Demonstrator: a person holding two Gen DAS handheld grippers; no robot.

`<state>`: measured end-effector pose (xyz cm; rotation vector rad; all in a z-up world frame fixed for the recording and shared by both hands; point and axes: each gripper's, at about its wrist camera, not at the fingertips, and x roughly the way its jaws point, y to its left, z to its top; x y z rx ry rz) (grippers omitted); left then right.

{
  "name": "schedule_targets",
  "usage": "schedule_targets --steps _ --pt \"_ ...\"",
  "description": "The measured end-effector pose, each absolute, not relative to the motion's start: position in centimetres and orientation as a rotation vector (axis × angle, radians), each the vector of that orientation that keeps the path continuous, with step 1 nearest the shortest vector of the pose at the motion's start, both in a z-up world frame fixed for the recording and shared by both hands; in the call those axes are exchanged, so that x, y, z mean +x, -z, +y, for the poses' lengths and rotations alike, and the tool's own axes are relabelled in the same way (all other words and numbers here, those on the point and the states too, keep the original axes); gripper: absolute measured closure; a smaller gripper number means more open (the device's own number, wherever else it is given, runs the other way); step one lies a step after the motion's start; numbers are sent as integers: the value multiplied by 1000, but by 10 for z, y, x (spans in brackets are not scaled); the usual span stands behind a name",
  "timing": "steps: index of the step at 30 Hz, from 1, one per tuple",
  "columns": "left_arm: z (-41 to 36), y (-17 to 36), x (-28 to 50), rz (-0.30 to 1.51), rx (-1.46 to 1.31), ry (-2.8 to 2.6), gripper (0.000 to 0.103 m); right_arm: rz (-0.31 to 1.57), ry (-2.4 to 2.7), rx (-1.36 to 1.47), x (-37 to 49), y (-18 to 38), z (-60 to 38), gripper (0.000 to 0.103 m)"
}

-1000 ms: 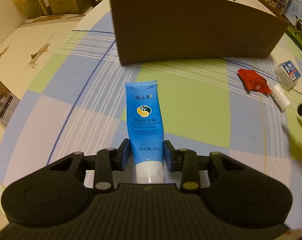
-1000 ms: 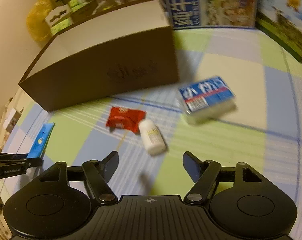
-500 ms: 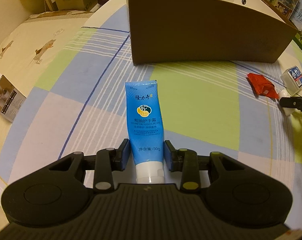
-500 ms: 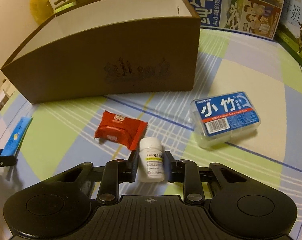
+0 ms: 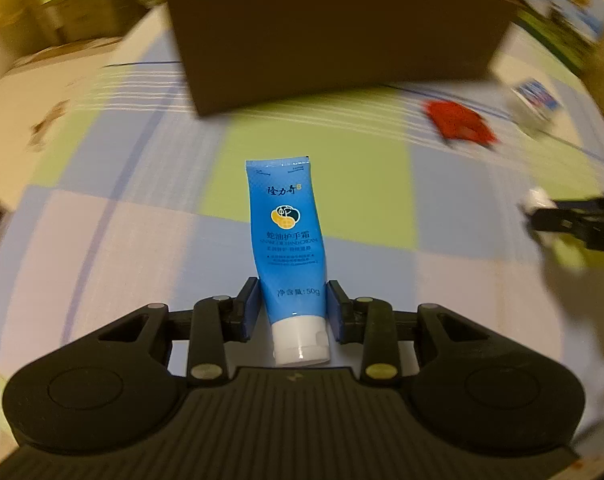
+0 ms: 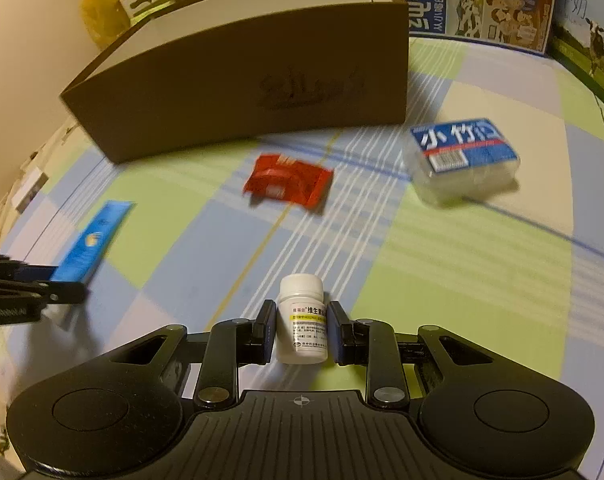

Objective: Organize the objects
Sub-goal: 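Lift the blue tube and white pill bottle and carry them over the brown box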

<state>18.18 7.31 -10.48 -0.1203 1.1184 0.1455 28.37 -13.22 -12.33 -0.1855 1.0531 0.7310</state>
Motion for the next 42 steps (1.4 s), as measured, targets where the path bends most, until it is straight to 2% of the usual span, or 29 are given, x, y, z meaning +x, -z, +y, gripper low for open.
schedule_targets --steps 12,20,28,30,32,42 --pt "46 102 175 1163 -141 -118 72 1056 -753 -226 257 124 -140 79" --pt "34 105 188 1203 -92 -157 60 1057 -752 -237 256 125 -140 79" --pt "33 106 194 1200 -95 -173 55 1056 -752 -238 256 125 -140 79" --pt "33 106 194 1195 -94 -171 57 1057 -752 -239 257 124 -140 79" --pt "31 105 194 1182 -87 -162 70 1058 -751 -242 257 125 -140 79" --pt "30 103 188 1163 -92 -143 72 1049 -756 -247 254 124 -141 79"
